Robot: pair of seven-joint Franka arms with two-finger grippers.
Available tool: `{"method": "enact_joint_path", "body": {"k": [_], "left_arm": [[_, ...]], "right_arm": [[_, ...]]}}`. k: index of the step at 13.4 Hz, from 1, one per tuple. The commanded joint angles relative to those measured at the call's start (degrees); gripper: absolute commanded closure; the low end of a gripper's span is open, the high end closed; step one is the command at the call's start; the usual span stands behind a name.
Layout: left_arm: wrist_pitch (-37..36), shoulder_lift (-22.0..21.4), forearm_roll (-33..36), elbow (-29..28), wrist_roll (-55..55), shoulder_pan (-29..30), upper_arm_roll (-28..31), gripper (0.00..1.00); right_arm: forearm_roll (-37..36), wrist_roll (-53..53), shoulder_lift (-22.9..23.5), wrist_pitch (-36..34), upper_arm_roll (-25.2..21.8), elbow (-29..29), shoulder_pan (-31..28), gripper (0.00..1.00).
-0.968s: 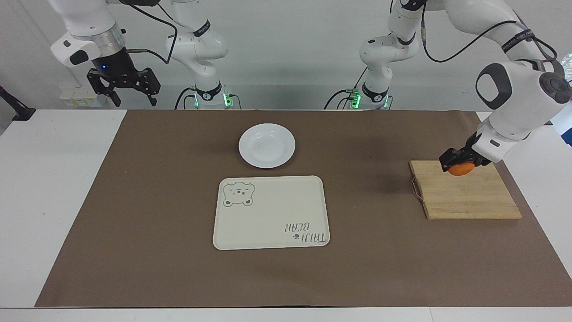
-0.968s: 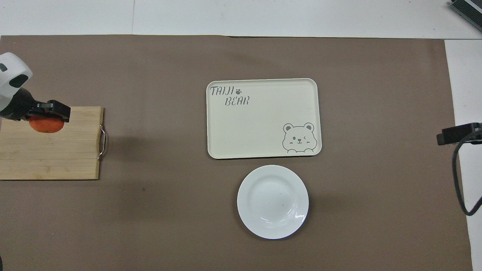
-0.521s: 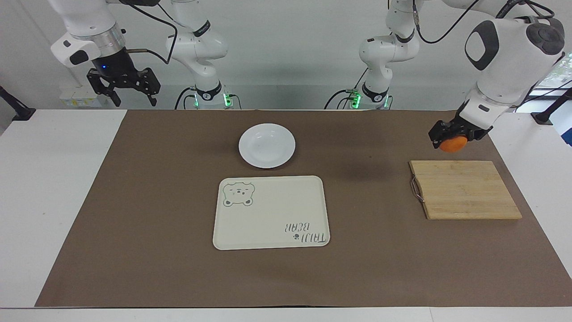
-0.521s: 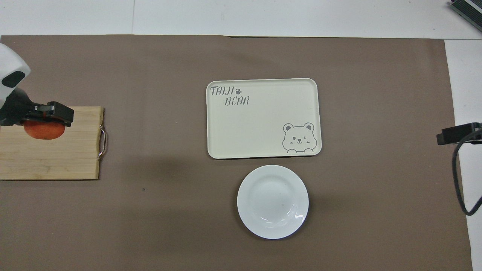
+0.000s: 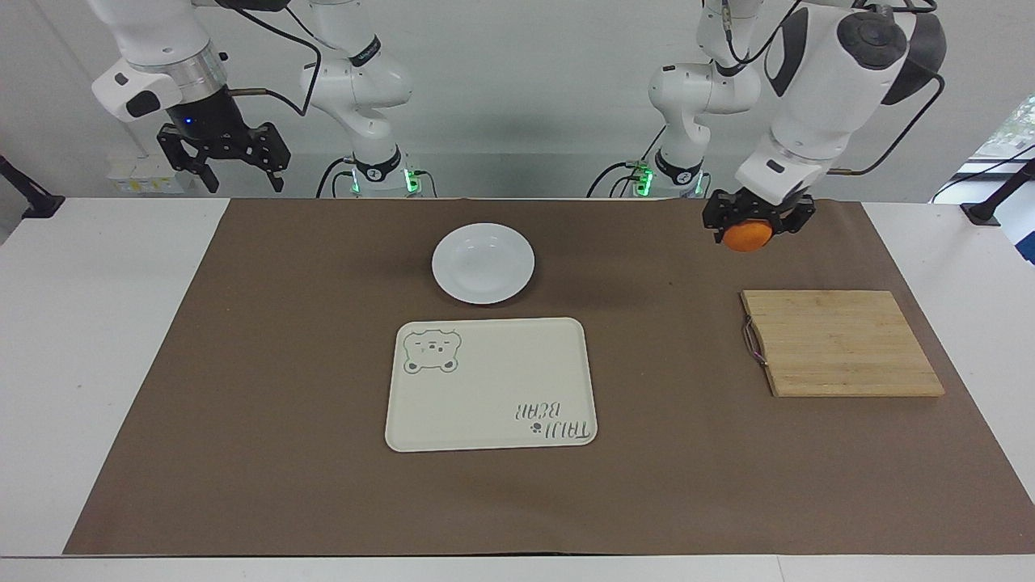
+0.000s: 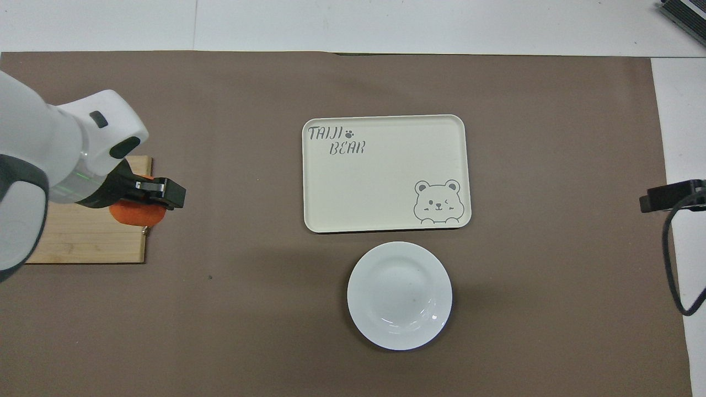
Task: Place orange and plate with both arms
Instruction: 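Carry the orange with the left gripper over the white plate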
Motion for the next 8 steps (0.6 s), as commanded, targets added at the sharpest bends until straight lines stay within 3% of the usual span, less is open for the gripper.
{"method": "enact_joint_path", "body": {"k": [1, 5, 8], "left_arm": [[0.7, -2.1, 1.0, -2.5, -3.9, -6.6, 0.7, 1.00], [10.2, -1.6, 0.5, -8.9, -12.5, -17.9, 0.7, 1.00], [17.6, 1.8, 0.5, -11.3, -21.5, -25.2, 0.7, 1.00]], "right_arm": [[-0.4, -0.7, -1.0, 0.3, -0.3, -1.0, 0.3, 0.00], [-0.4, -0.7, -1.0, 0.3, -0.3, -1.0, 0.4, 0.00], [-0.4, -0.7, -1.0, 0.3, -0.3, -1.0, 0.4, 0.00]]}}
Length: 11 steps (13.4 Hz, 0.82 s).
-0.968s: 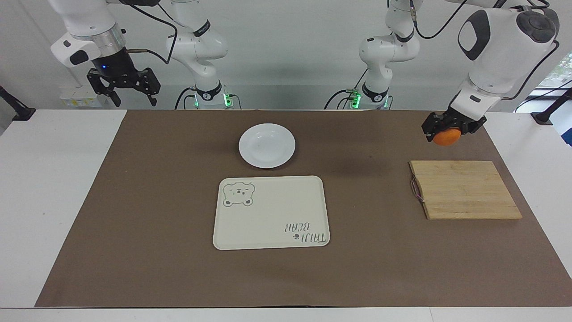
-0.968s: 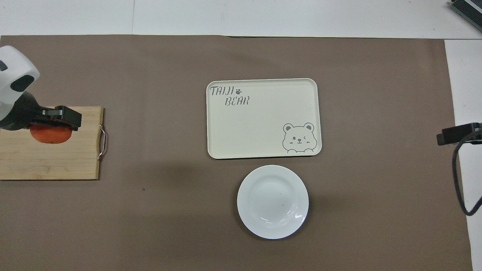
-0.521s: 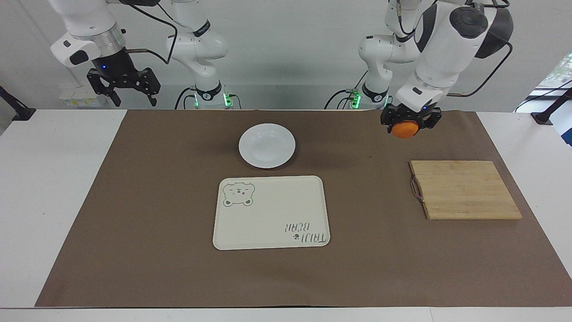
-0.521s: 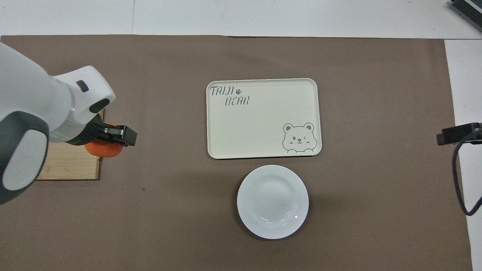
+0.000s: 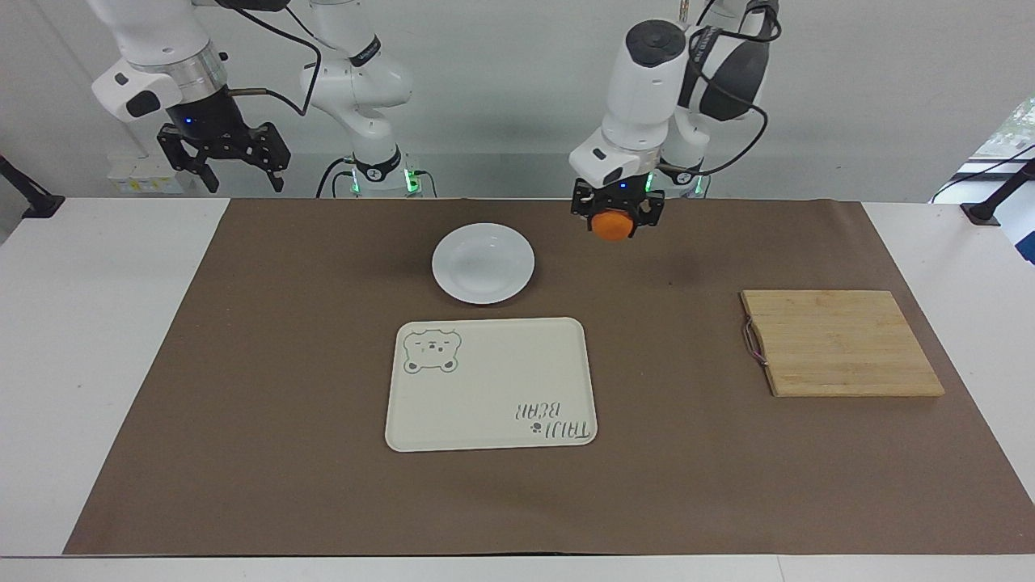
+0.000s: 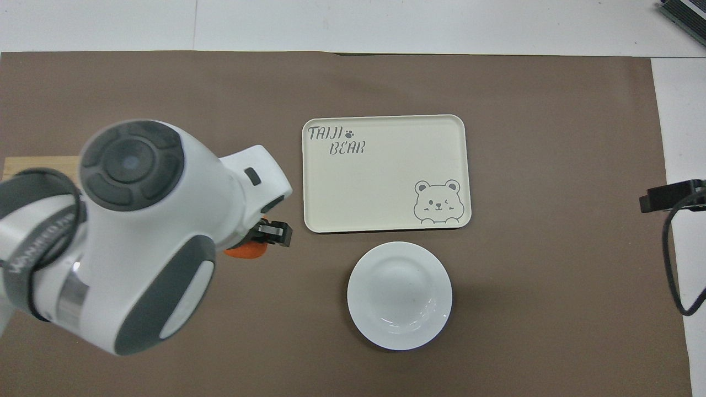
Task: Place orange and plate with both arms
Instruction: 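Carry the orange with the left gripper over the white plate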
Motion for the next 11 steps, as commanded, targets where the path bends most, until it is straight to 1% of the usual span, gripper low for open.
{"method": "enact_joint_path", "body": {"k": [1, 2, 4, 6, 8, 9, 11], "left_arm": [[6.8, 3.3, 0.5, -2.5, -8.5, -7.7, 1.1, 1.00], [9.8, 5.8, 0.5, -2.5, -11.8, -9.9, 1.1, 1.00], [15.4, 8.8, 0.5, -2.9, -18.2, -13.6, 1.1, 1.00], [18.4, 10.6, 0.5, -2.9, -21.1, -15.3, 1.1, 1.00], [20.6, 12.0, 0.5, -3.4, -22.1, -15.9, 1.1, 1.00], [22.5, 13.3, 0.5, -3.6, -24.9, -17.7, 1.0, 1.00], [27.2, 17.4, 0.5, -3.7, -29.8, -20.5, 1.0, 1.00]], "right_arm": [[-0.4, -0.7, -1.0, 0.3, -0.3, -1.0, 0.3, 0.00], [-0.4, -0.7, -1.0, 0.3, -0.3, -1.0, 0.3, 0.00], [-0.4, -0.7, -1.0, 0.3, -0.3, -1.0, 0.4, 0.00], [-0.4, -0.7, -1.0, 0.3, -0.3, -1.0, 0.4, 0.00], [-0.4, -0.7, -1.0, 0.3, -0.3, -1.0, 0.3, 0.00], [-0.4, -0.7, -1.0, 0.3, -0.3, -1.0, 0.3, 0.00], [-0.4, -0.7, -1.0, 0.3, -0.3, -1.0, 0.3, 0.00]]}}
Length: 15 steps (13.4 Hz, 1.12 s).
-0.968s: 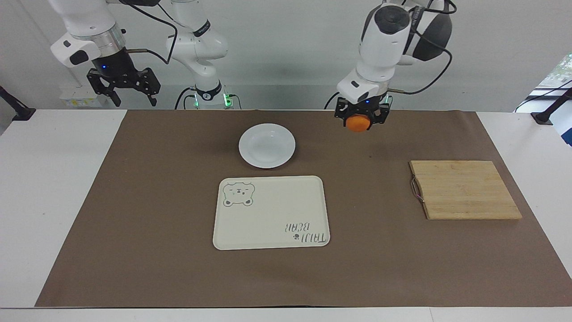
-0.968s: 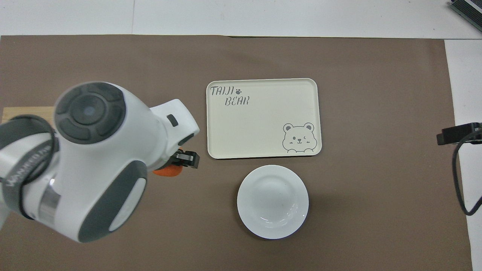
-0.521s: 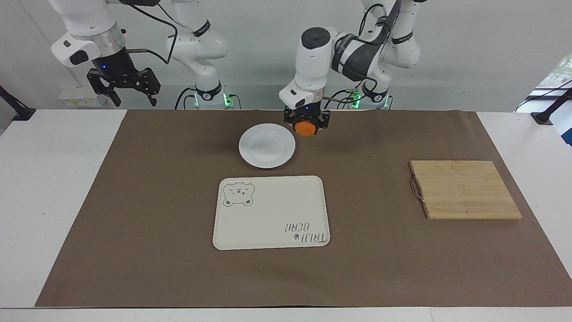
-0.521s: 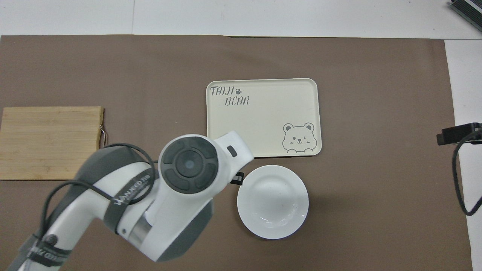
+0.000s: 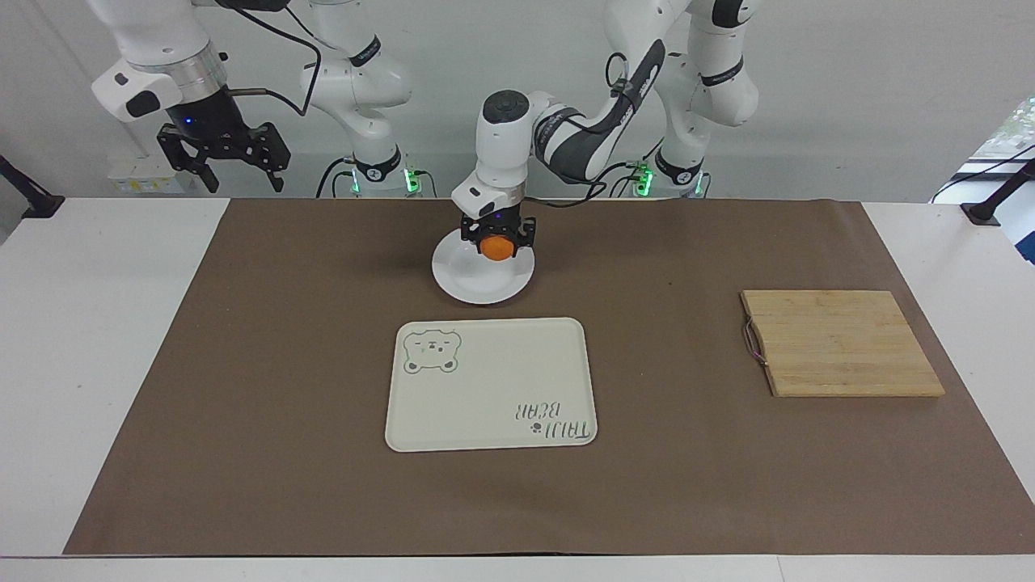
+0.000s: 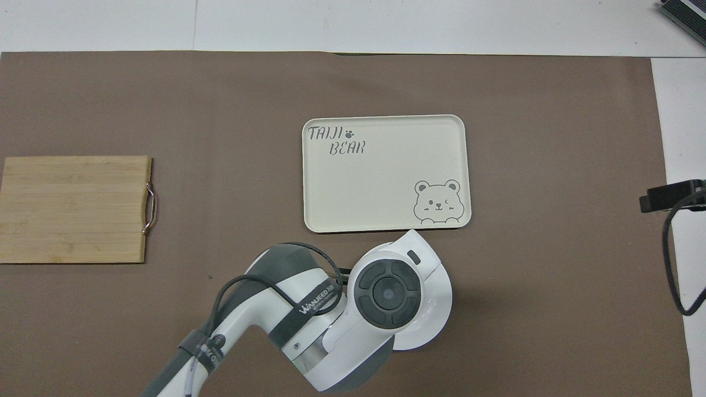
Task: Place orange and plate with both arms
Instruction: 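Carry the orange with the left gripper over the white plate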
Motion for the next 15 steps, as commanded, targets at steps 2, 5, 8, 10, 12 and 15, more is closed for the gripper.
{"method": "enact_joint_path", "body": {"k": [2, 5, 8, 10, 12, 15], "left_arm": [[6.0, 3.7, 0.5, -1.8, -4.5, -3.5, 0.9, 1.00], [6.3, 3.4, 0.5, -3.0, -4.7, -3.3, 1.0, 0.00], [5.9, 3.2, 0.5, -2.3, -5.8, -2.9, 1.2, 0.00], [3.8, -0.3, 0.5, -2.0, -6.0, -0.8, 1.3, 0.00], [-1.8, -3.8, 0.7, -0.4, -4.4, 3.4, 1.4, 0.00], [-8.2, -7.0, 0.7, 2.6, 6.7, 11.6, 1.5, 0.00]], "right_arm": [[-0.4, -0.7, -1.0, 0.3, -0.3, -1.0, 0.4, 0.00], [-0.4, -0.7, -1.0, 0.3, -0.3, -1.0, 0.3, 0.00], [-0.4, -0.7, -1.0, 0.3, -0.3, -1.0, 0.4, 0.00], [-0.4, -0.7, -1.0, 0.3, -0.3, -1.0, 0.4, 0.00], [-0.4, -0.7, -1.0, 0.3, -0.3, -1.0, 0.3, 0.00], [-0.4, -0.7, -1.0, 0.3, -0.3, -1.0, 0.4, 0.00]]}}
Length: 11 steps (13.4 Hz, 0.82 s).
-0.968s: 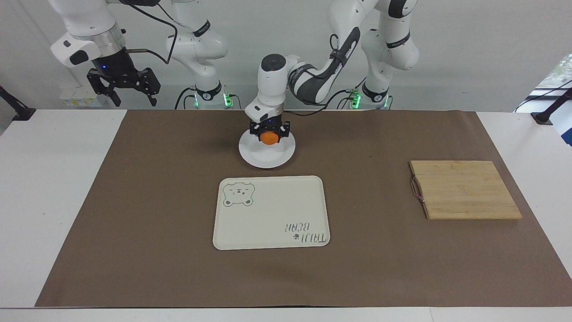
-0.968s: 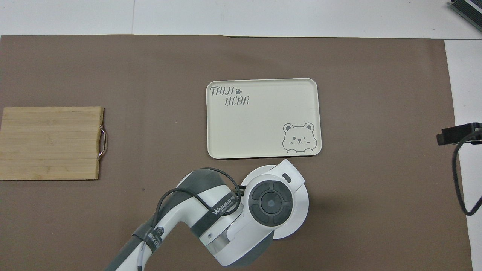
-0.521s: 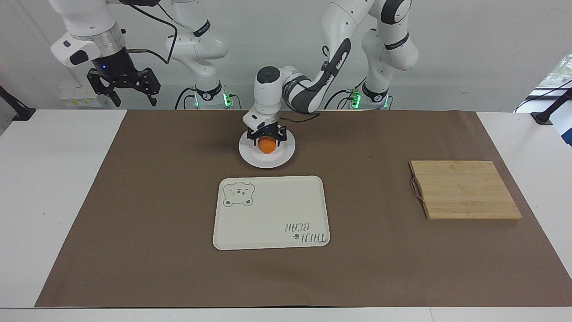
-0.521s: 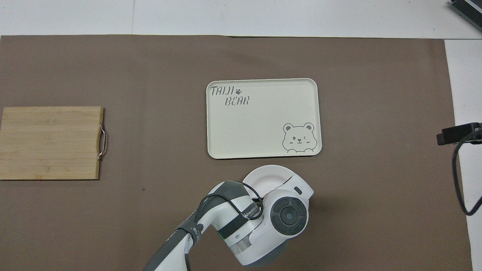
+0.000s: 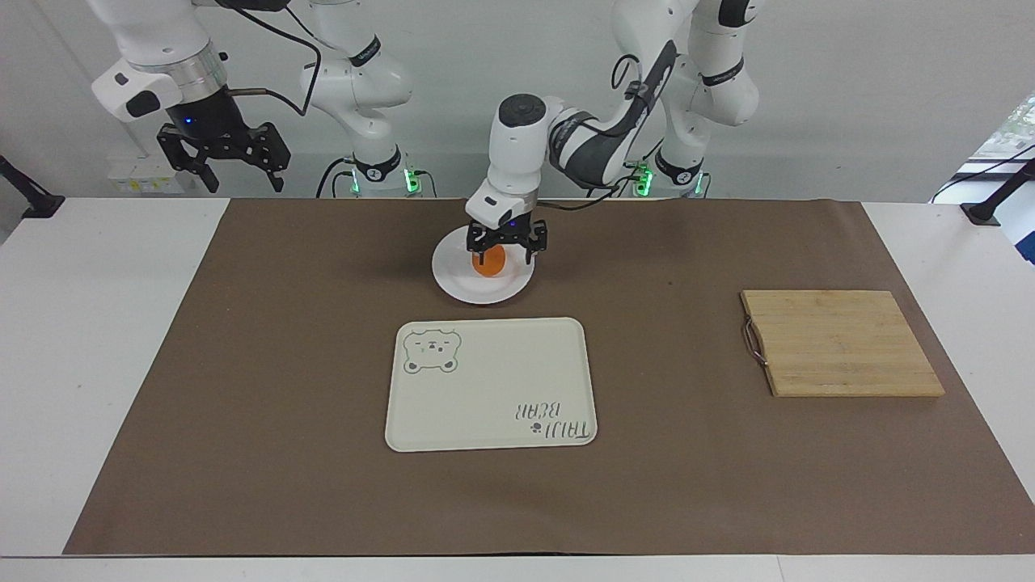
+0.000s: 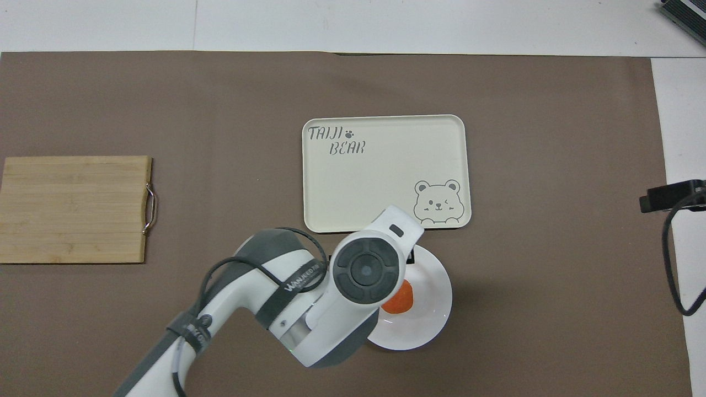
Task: Place orange and plate with both arms
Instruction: 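Release the orange onto the plate and withdraw the left gripper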
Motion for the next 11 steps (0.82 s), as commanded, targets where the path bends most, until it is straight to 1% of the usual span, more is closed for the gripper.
{"method": "enact_joint_path", "body": {"k": [1, 2, 4, 7, 11], "left_arm": [[-5.8, -3.0, 0.7, 2.8, 10.0, 8.5, -0.3, 0.00], [-8.5, -3.3, 0.6, 5.0, 15.6, 12.4, -0.4, 0.00], [-13.3, -3.1, 0.6, 9.7, 23.3, 17.2, -0.2, 0.00], [-15.4, -3.5, 0.8, 10.6, 27.4, 25.4, 0.0, 0.00], [-18.8, -5.7, 0.9, 11.5, 39.8, 34.5, 0.0, 0.00]], "right_arm": [[-0.4, -0.7, -1.0, 0.3, -0.3, -1.0, 0.4, 0.00], [-0.4, -0.7, -1.0, 0.3, -0.3, -1.0, 0.4, 0.00], [-0.4, -0.7, -1.0, 0.3, -0.3, -1.0, 0.4, 0.00], [-0.4, -0.7, -1.0, 0.3, -0.3, -1.0, 0.4, 0.00], [-0.5, -1.1, -1.0, 0.1, -0.3, -1.0, 0.4, 0.00]]}}
